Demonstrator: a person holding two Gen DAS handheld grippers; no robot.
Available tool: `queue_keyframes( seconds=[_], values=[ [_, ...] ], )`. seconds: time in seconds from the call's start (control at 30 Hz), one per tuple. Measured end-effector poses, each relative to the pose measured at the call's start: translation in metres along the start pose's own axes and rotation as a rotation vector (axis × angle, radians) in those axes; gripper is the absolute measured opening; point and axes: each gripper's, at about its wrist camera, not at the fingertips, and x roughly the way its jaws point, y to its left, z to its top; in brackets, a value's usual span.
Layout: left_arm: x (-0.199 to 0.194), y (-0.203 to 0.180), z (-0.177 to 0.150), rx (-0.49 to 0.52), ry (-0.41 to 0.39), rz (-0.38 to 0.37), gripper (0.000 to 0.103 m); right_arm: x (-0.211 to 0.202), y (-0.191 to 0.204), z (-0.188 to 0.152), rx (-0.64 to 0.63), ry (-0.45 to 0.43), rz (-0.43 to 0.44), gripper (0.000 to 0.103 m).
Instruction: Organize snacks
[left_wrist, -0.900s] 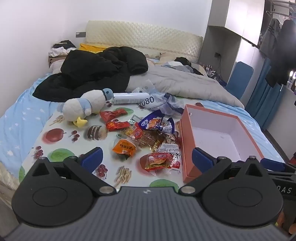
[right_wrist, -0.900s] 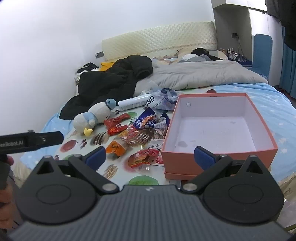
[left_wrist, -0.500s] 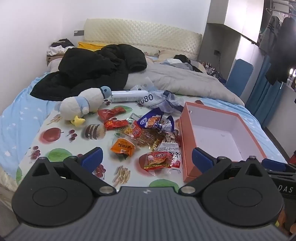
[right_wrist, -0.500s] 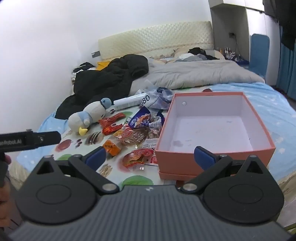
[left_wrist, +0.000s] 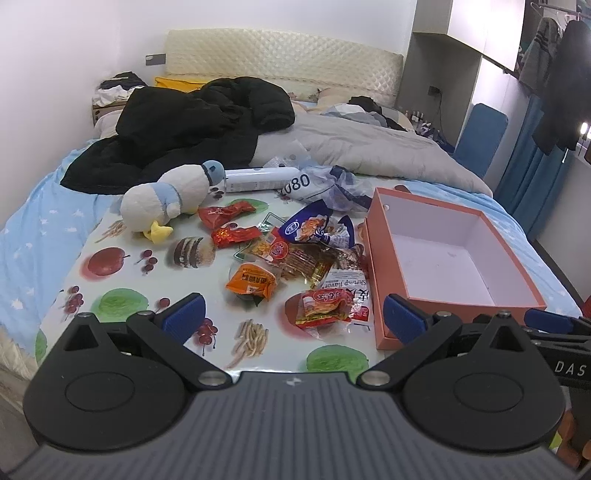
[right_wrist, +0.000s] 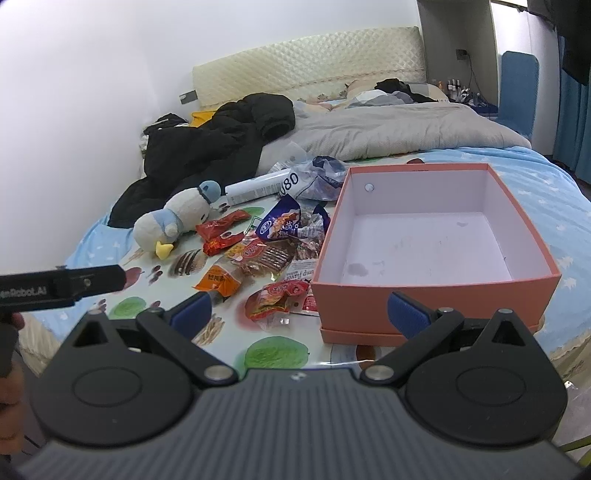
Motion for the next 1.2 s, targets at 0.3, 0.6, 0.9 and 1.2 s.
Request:
queue_keyframes(
  seconds=[0.3,0.6,0.9,1.2],
  values=[
    [-0.007,0.007,-0.004,-0.018,-0.013,-0.002,0.103,0.001,0.003,-0.004,0.028,0.004,-0.005,0.103],
    [-0.014,0.008,-0.014,-0.018,-0.019,0.009,0.103,0.006,0.008,-0.010,0.002,0.006,-0.012,0.103],
    [-0.013,0.006,-0.021,-0.008,-0.023,-0.005,0.103,0.002,0.009,-0.012,-0.011,-0.014,0.000,0.103],
    [-0.013,0.008,-0.020,-0.012,-0.024,-0.002,0.103,0.002,0.006,-0.013,-0.001,-0.010,0.003,0.103]
  ],
)
